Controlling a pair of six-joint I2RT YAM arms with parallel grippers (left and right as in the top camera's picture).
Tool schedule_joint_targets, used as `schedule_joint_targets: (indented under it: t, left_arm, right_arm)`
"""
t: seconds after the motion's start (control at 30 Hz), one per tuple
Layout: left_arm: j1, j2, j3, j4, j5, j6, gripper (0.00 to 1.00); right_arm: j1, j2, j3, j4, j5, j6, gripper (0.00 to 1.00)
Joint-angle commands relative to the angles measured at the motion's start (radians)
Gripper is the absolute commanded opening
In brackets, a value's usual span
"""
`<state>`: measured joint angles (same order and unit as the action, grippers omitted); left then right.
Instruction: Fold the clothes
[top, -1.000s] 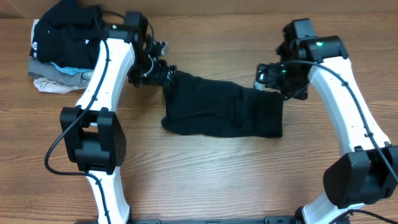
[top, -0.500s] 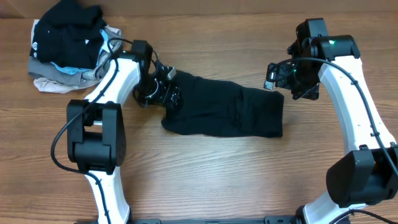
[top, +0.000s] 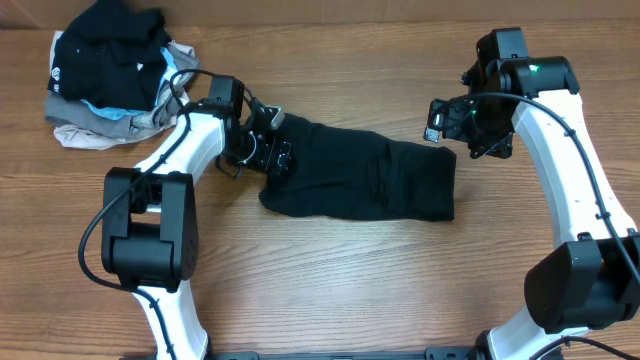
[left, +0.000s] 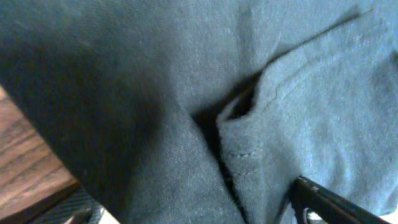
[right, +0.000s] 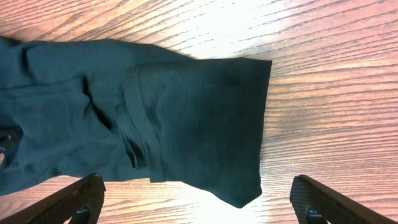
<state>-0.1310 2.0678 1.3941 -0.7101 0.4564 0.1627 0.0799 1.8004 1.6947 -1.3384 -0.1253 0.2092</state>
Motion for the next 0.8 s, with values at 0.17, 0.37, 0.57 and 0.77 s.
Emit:
schedule_joint_targets:
  t: [0.17,0.37,0.57,0.77]
  left_arm:
    - [-0.037,0.055,-0.153,0.084,-0.018,-0.127,0.73]
    - [-0.060,0.055,-0.174,0.113,-0.031,-0.158,0.04]
    - [-0.005,0.054,-0.141,0.051,-0.099,-0.219,0.04]
    - [0.107,0.027,-0.044,-0.091,-0.097,-0.206,0.04]
  right_arm:
    - [-0.003,-0.005,0.021,0.017,0.000,0.000,1.00]
    - [-0.003,-0.005,0.021,0.019,-0.010,0.000,0.98]
    - [0.000,-0.005,0.019,0.014,-0.058,0.003,0.85]
    - [0.018,-0.005,-0.044,0.072,-0.222,0.004,0.13]
